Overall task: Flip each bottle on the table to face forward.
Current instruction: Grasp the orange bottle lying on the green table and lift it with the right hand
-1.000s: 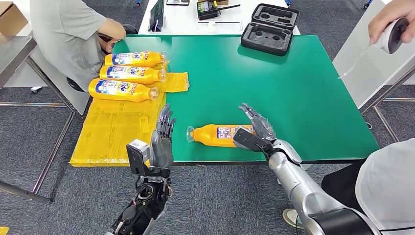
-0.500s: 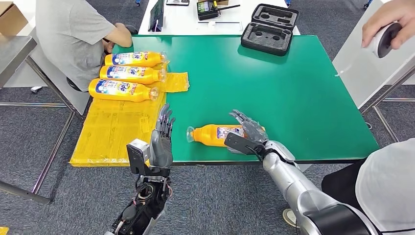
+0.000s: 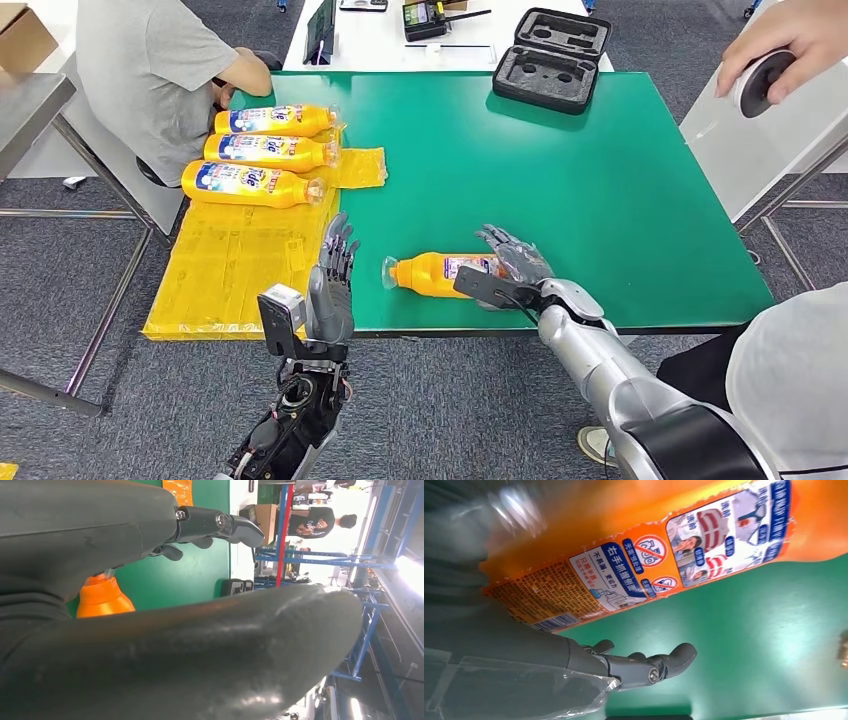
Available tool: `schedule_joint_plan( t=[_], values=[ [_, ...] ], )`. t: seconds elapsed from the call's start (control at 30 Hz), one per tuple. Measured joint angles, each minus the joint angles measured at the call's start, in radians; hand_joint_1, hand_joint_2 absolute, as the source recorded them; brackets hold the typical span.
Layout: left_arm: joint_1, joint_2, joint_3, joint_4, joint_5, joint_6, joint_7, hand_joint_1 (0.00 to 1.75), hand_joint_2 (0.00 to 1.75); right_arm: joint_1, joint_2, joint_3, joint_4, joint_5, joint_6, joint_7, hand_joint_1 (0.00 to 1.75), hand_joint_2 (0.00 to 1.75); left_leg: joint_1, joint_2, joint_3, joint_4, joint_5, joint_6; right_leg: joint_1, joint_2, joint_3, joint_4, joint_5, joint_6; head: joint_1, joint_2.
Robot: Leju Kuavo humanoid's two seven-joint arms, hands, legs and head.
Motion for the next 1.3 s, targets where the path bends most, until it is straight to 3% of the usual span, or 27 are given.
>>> schedule_joint_plan(
  t=[0.27,0.4,0.57,0.73,0.93,1.13,1.3],
  values=[
    [0.0,0.0,0.0,0.0,0.001,-0.002,0.0,0.0,0.0,-0.015,-0.007,0.006,0.011,0.004,0.052,0.031,0.0,1.75,0.0,0.0,0.0,0.0,0.0,0.0,0.0,0.0,0.0,0.0,0.0,0.0,0.0,0.0],
    [-0.001,0.0,0.0,0.001,0.002,-0.001,0.0,0.0,0.0,-0.029,-0.008,0.006,0.016,-0.005,0.114,0.047,1.75,1.75,0.0,0.0,0.001,0.0,0.0,0.0,0.0,0.0,0.0,0.0,0.0,0.0,0.0,0.0],
    [-0.007,0.0,0.0,0.01,0.007,-0.001,0.0,0.0,0.0,-0.055,-0.013,0.006,0.028,-0.016,0.213,0.071,1.75,1.75,0.0,0.0,0.002,0.0,0.0,0.0,0.0,0.0,0.002,0.0,0.0,0.0,0.0,0.0],
    [-0.017,-0.003,0.0,0.019,0.017,0.003,0.0,0.0,0.0,-0.086,-0.016,0.005,0.037,-0.029,0.326,0.147,1.75,1.75,0.0,0.0,0.005,0.0,0.0,0.0,0.0,0.0,0.004,0.0,0.0,0.0,0.0,0.0],
    [-0.02,-0.006,0.0,0.025,0.021,0.001,0.0,0.0,0.0,-0.102,-0.021,-0.001,0.04,-0.041,0.394,0.191,1.75,1.75,0.0,0.0,0.007,0.0,0.0,0.0,0.0,0.0,0.006,-0.001,0.0,0.0,0.0,0.0],
    [-0.021,-0.006,0.0,0.029,0.021,-0.008,0.0,0.0,0.0,-0.102,-0.025,-0.015,0.043,-0.069,0.411,0.182,1.75,1.75,0.0,0.0,0.008,0.0,0.0,0.0,0.0,0.0,0.007,-0.001,0.0,0.0,0.0,0.0],
    [-0.021,-0.008,0.001,0.03,0.02,-0.007,0.0,0.0,0.0,-0.087,-0.027,-0.053,0.044,-0.139,0.386,0.093,1.75,1.75,0.0,0.0,0.008,0.0,0.0,0.0,0.0,0.0,0.008,-0.001,0.0,0.0,0.0,0.0]
  ],
)
